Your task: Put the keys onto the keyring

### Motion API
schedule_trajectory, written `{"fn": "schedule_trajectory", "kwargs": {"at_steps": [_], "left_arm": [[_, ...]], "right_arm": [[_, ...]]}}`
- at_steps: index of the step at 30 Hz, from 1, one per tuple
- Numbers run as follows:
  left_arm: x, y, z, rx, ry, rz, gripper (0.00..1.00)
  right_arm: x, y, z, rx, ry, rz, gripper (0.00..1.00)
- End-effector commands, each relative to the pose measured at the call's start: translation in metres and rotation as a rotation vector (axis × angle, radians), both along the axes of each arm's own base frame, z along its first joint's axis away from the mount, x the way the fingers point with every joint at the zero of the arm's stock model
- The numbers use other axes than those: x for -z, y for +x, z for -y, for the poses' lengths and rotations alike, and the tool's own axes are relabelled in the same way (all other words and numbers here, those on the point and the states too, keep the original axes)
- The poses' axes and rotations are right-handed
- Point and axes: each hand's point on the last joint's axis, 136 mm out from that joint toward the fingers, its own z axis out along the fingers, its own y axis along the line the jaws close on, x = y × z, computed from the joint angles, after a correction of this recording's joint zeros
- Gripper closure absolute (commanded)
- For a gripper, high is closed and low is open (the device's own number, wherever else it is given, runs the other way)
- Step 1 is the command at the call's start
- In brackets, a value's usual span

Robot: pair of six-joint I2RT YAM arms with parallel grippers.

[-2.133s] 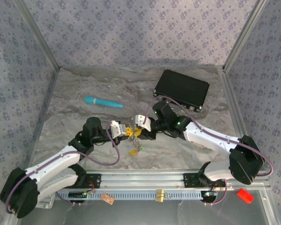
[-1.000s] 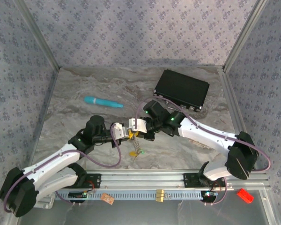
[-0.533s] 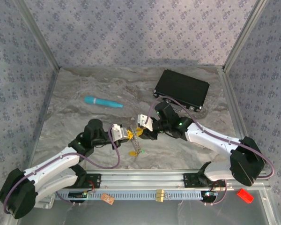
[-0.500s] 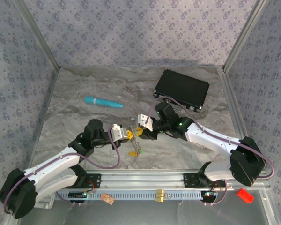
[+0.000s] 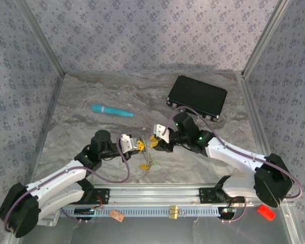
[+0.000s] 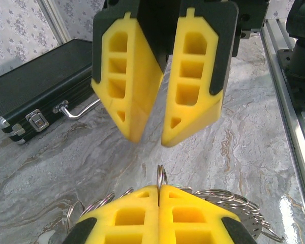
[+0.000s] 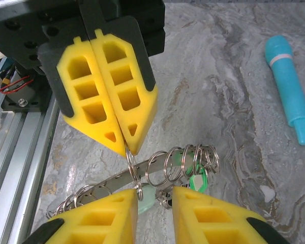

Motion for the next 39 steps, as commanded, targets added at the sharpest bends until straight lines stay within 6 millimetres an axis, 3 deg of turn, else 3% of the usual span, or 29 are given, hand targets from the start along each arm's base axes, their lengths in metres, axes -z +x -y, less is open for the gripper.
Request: {"fn": "schedule_trajectory", "kwargs": {"at_steps": [1, 13, 18, 22, 28, 33, 39], "left_arm": [[-0.023, -0.001, 0.005, 0.020, -0.067, 0.064, 1.00], [-0.025, -0.001, 0.006, 0.026, -0.072, 0.065, 1.00], [-0.025, -0.001, 0.006, 0.027, -0.074, 0.067, 1.00], [-0.025, -0.001, 0.006, 0.024, -0.071, 0.065, 1.00], [-0.017, 0.002, 0.004, 0.012, -0.011, 0.050, 0.83], [-0.017, 0.002, 0.005, 0.020, 0.007, 0.050, 0.83], [-0.020, 0.003, 0.007, 0.032, 0.004, 0.054, 0.89]], "right_arm": [[-0.009, -0.005, -0.005, -0.027, 0.030, 0.010, 0.73], [-0.005, -0.001, -0.023, -0.060, 0.028, -0.009, 0.75], [-0.007, 0.001, -0.026, -0.061, 0.034, -0.008, 0.83], [-0.006, 0.001, -0.026, -0.060, 0.016, -0.007, 1.00], [-0.003, -0.001, -0.019, -0.073, -0.113, 0.048, 1.00], [0.004, -0.009, -0.017, -0.126, -0.251, 0.097, 1.00], [0.004, -0.014, -0.023, -0.166, -0.300, 0.126, 1.00]]}}
